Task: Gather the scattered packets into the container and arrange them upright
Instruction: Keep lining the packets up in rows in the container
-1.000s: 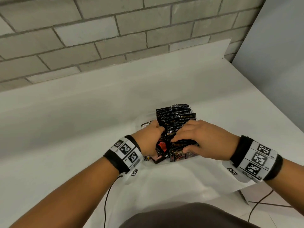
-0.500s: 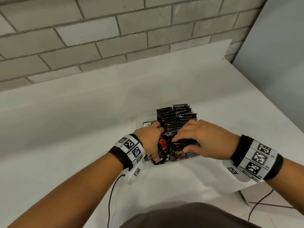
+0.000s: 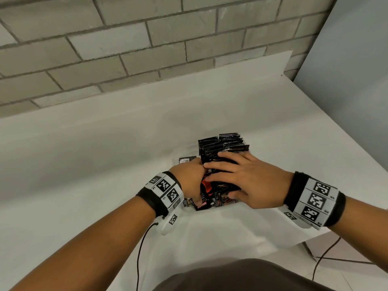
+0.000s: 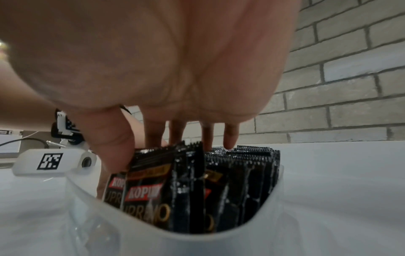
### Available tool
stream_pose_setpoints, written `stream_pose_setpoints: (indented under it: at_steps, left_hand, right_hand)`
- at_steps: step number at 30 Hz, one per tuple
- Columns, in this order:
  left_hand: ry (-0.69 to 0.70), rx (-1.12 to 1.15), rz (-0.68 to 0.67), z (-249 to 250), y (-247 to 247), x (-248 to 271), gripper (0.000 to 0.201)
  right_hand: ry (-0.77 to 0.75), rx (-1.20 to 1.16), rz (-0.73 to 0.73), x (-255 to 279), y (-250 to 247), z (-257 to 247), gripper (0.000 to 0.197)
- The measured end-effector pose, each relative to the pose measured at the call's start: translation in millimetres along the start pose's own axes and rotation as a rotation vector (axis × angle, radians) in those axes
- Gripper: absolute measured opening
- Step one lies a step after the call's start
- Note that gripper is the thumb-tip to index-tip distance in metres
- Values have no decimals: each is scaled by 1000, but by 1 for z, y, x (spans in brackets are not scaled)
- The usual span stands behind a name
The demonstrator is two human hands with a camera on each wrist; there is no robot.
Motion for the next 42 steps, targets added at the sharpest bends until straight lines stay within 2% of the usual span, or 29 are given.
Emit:
stream_pose_setpoints:
  at_steps: [4,12,17,24,30,34,39,42]
  left_hand:
    - [-8,33,10,-2,-1,4,92]
    - [4,93,79,-9,-6,15,80]
    - [20,133,166,-18,-10,26,61]
    - [191,283,295,-26,-26,45,42]
    - [260,540,367,-39,-41,65,51]
    - [260,795,380,-41,-46,76,44]
    - [306,1128,491,-48,-56,86,46]
    - [280,1267,601,-61,-61,90,42]
  right_hand:
    - [3,-25,-35,0,7,7,54]
    - [-6,-84,-14,5,2,11,46]
    - [-2,-61,9,6,0,9,46]
    - [7,-31,16,5,1,7,47]
    - [11,4,1,1,3,4,50]
    - [15,-6,-7,0,2,3,53]
    - [12,-55,22,0,-5,3,63]
    - [24,-118,17,1,-5,6,75]
Point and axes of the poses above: each hand's wrist, its own x-axis away from the middle knuckle, its own y-axis out of the palm, z = x × y, the point moved 9 cm from there along -x, towards the middle knuckle, and after that the axes turned 3 degrees about x, right-handed, at the moved point
